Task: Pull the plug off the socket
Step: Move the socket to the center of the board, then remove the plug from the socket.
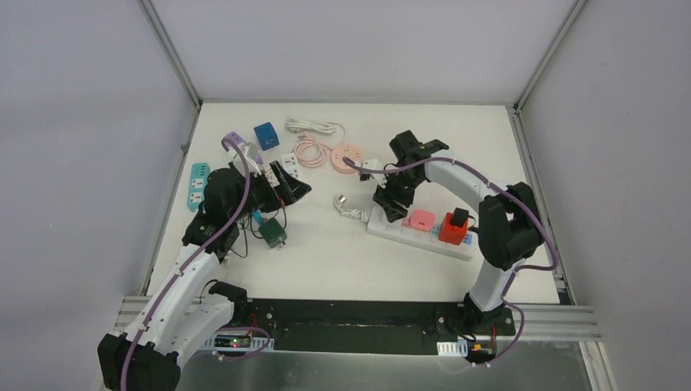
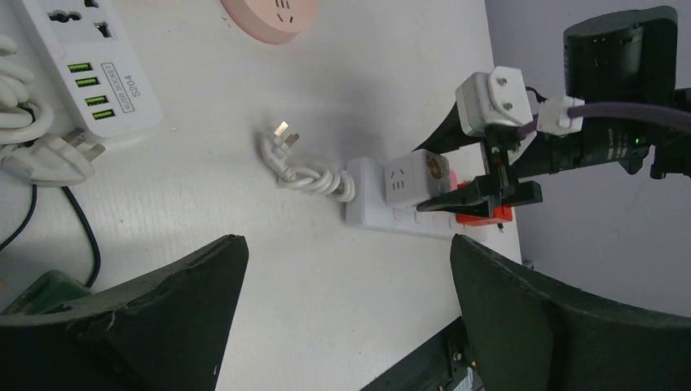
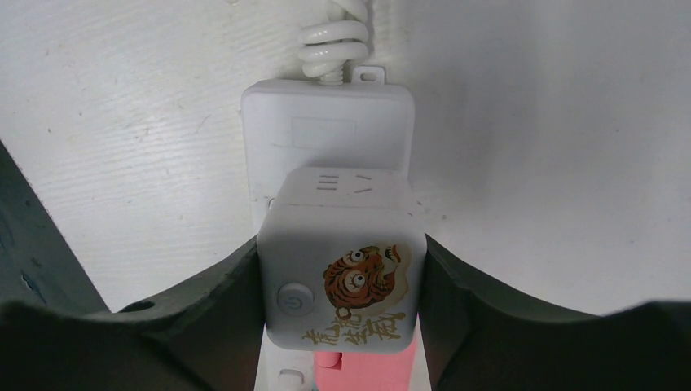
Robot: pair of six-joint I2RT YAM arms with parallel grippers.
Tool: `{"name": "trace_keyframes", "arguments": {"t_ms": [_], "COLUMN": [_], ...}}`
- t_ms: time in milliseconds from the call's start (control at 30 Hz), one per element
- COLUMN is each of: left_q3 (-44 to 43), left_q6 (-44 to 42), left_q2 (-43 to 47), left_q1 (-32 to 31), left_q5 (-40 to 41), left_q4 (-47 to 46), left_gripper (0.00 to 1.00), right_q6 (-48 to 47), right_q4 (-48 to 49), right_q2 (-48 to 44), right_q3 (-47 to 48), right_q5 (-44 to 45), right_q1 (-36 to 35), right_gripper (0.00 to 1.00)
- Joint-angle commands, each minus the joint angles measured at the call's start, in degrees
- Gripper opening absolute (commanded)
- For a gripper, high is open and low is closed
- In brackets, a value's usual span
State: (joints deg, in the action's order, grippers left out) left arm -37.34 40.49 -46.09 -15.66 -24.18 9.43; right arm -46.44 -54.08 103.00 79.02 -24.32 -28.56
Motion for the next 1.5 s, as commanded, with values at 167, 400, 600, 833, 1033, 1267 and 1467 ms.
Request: {"name": "trace_keyframes", "arguments": {"t_ms": [167, 400, 600, 833, 1033, 1267, 1467], "left_q3": [1.4, 3.9, 5.6, 4.1, 2.5, -2.3, -7.7], "left_q6": [-3.3, -2.4, -1.7, -2.4, -3.3, -11.4, -29.9], "left_q2": [3.1, 7.2, 10.8, 10.5, 7.7, -0.3, -11.3], "left_q1": [0.3, 0.3, 0.3, 0.2, -1.6, -15.0, -25.7], "left_q5": [-1.6, -1.4, -1.7, -4.0, -4.8, 4.2, 7.1], "left_q4": [-1.7, -1.3, -1.1, -1.5, -3.4, -3.9, -3.6], "left_gripper": [0.98, 0.98, 0.98, 0.99, 0.99, 0.99, 0.99], "right_q6": [-9.6, -1.7, 3.9, 4.5, 1.9, 5.8, 15.2], "right_q4": [-1.3, 2.7, 2.6, -4.6, -10.6, -8.9, 2.0], "right_q2": [-5.0, -5.7, -8.7, -10.6, -14.1, -17.7, -22.9], "right_q3": [-1.4, -3.7, -5.0, 1.2, 2.4, -3.7, -12.5], "right_q5": [0.4, 6.1, 5.4, -2.4, -14.4, -32.1, -43.8], "right_q1": [-10.9, -16.6, -16.1, -11.4, -4.3, 6.2, 13.3], "right_gripper": [0.08, 0.49, 0.97, 1.00, 1.00, 0.99, 0.97]}}
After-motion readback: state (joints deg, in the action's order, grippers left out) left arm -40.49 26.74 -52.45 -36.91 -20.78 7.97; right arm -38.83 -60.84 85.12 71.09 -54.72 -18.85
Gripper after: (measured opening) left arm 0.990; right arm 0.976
